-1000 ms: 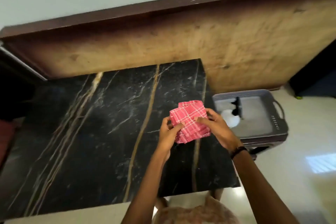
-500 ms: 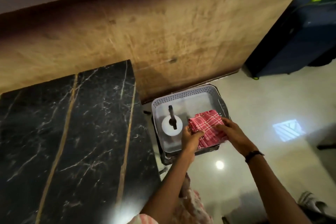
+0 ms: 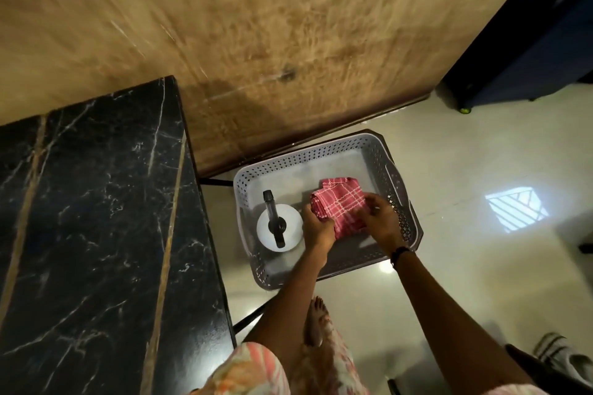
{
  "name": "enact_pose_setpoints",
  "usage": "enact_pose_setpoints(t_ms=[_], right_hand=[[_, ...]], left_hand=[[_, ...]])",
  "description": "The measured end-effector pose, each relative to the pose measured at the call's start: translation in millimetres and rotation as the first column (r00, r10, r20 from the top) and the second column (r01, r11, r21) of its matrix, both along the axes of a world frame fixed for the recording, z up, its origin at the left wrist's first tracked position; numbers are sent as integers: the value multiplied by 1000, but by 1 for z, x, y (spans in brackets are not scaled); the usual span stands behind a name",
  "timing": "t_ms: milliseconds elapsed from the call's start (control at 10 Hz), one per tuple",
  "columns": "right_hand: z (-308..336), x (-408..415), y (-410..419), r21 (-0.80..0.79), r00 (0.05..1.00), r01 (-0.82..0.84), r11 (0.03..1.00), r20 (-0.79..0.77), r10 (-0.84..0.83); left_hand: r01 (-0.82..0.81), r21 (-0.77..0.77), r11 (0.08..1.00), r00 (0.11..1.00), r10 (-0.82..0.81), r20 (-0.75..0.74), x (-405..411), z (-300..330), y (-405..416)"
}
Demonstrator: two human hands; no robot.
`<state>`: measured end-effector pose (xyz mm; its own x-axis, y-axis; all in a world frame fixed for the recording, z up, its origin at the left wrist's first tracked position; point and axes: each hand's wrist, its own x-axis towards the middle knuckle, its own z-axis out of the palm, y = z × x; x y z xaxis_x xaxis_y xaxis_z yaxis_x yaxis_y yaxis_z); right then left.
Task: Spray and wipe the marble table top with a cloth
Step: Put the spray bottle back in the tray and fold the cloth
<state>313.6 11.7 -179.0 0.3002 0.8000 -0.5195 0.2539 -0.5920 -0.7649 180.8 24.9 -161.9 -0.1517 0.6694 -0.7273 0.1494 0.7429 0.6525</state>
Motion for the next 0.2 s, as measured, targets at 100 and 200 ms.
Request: enact_pose_setpoints(t_ms=[100, 200], right_hand=[[-3, 0, -1, 28, 997, -41, 999, 68, 39], [1, -6, -2, 32, 985, -93, 995, 152, 87]], left_hand=[[35, 28, 999, 999, -35, -1, 0, 2, -3], [88, 82, 993, 996, -86, -29, -3, 12, -8]])
